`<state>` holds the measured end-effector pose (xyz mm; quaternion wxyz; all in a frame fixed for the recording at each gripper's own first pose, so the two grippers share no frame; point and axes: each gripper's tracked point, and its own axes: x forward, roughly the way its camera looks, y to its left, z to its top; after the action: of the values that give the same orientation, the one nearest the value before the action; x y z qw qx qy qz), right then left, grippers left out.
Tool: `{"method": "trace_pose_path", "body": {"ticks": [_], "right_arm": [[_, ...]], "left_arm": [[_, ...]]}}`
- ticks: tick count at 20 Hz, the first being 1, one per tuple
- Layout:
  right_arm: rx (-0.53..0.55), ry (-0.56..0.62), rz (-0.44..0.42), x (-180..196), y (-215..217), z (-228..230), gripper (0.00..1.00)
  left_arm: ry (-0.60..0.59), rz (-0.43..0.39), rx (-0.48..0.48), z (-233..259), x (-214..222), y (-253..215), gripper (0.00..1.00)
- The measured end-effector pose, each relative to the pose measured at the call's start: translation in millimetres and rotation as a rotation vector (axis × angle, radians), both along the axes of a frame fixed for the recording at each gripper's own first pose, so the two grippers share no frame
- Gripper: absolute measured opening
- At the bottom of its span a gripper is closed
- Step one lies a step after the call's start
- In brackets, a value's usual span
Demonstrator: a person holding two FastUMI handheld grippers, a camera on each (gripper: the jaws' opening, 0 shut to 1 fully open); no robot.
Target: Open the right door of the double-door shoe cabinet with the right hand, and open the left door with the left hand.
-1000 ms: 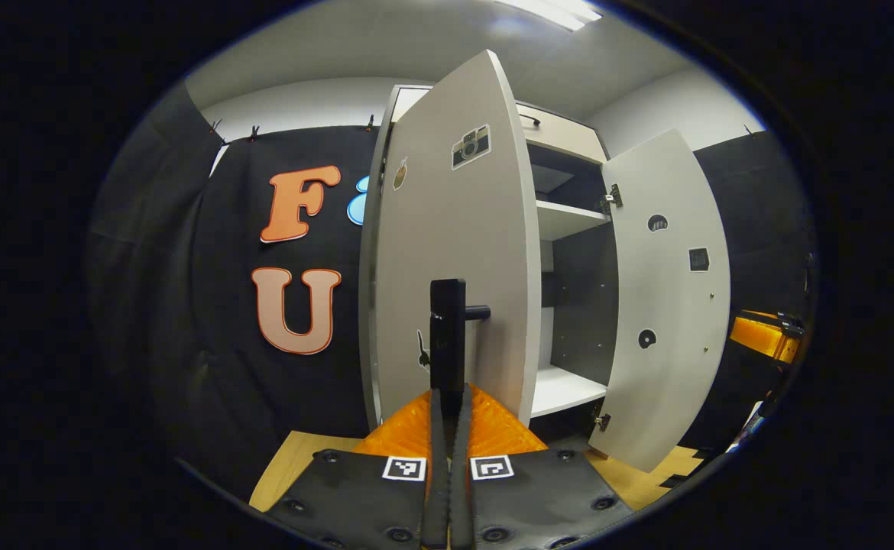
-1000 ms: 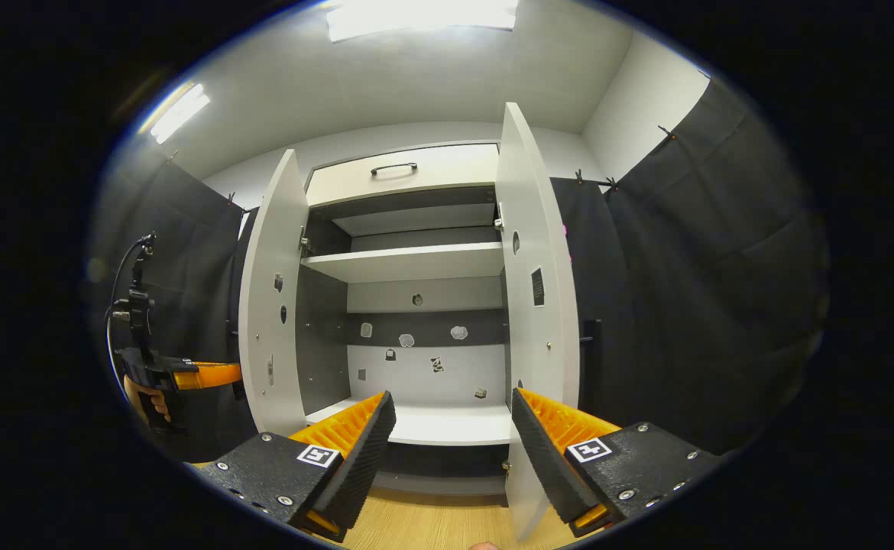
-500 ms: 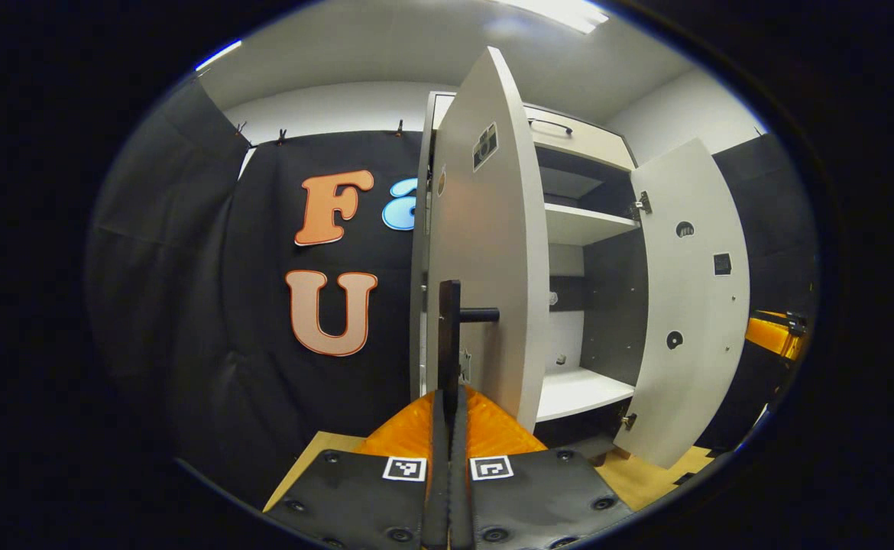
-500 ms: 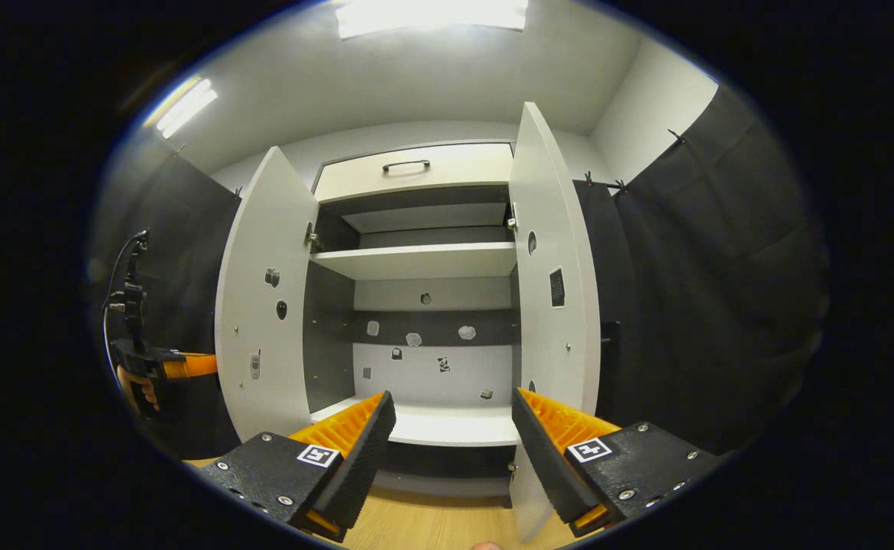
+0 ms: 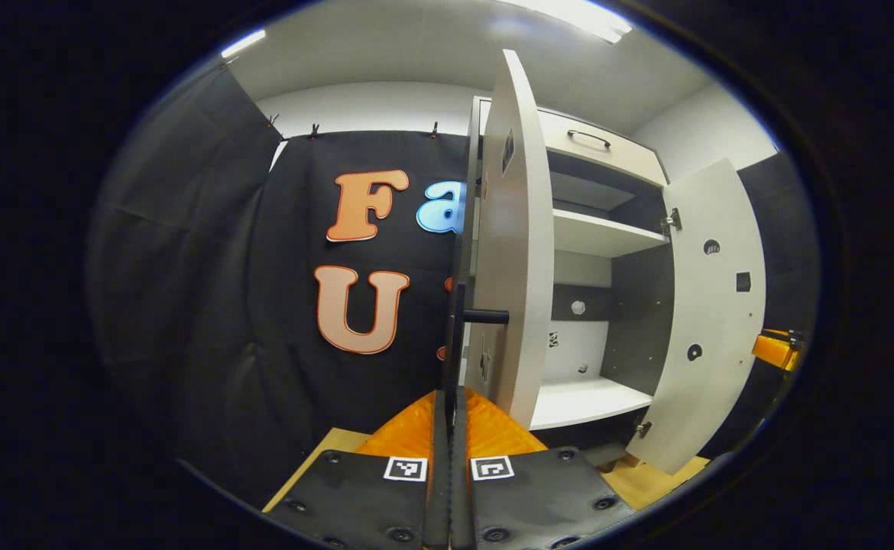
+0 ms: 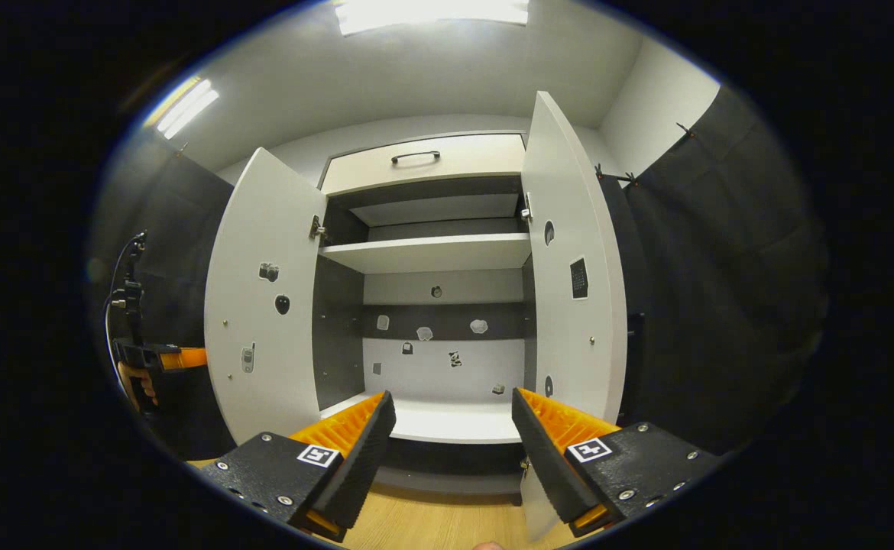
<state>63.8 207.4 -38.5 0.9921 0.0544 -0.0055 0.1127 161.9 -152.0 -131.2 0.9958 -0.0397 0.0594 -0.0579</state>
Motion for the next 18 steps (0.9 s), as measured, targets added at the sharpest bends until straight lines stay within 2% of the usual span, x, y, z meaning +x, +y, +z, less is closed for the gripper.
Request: {"method": "trace_pose_path", "body": {"ticks": [4,8,9,10,11,12,13,18], "right_arm": [[-0.019,0.001,-0.041,10,-12,8,0.93],[-0.027,0.003,-0.063,16,-20,14,0.93],[-0.029,0.004,-0.061,17,-22,14,0.93],[-0.032,0.005,-0.064,20,-25,14,0.93],[-0.038,0.008,-0.069,22,-27,12,0.93],[-0.045,0.011,-0.072,22,-31,11,0.93],[-0.048,0.015,-0.072,22,-33,9,0.93],[-0.039,0.023,-0.065,25,-40,4,0.93]], "left_arm": [[-0.022,-0.005,0.006,9,-3,1,0.07],[-0.045,0.074,0.070,20,-6,20,0.08],[-0.062,0.073,0.080,24,-6,21,0.16],[-0.074,0.073,0.087,27,-3,19,0.40],[-0.085,0.070,0.084,30,-4,18,0.43],[-0.093,0.077,0.076,31,-3,17,0.41],[-0.093,0.073,0.067,33,-4,15,0.43],[-0.055,0.131,0.088,29,-11,22,0.93]]}}
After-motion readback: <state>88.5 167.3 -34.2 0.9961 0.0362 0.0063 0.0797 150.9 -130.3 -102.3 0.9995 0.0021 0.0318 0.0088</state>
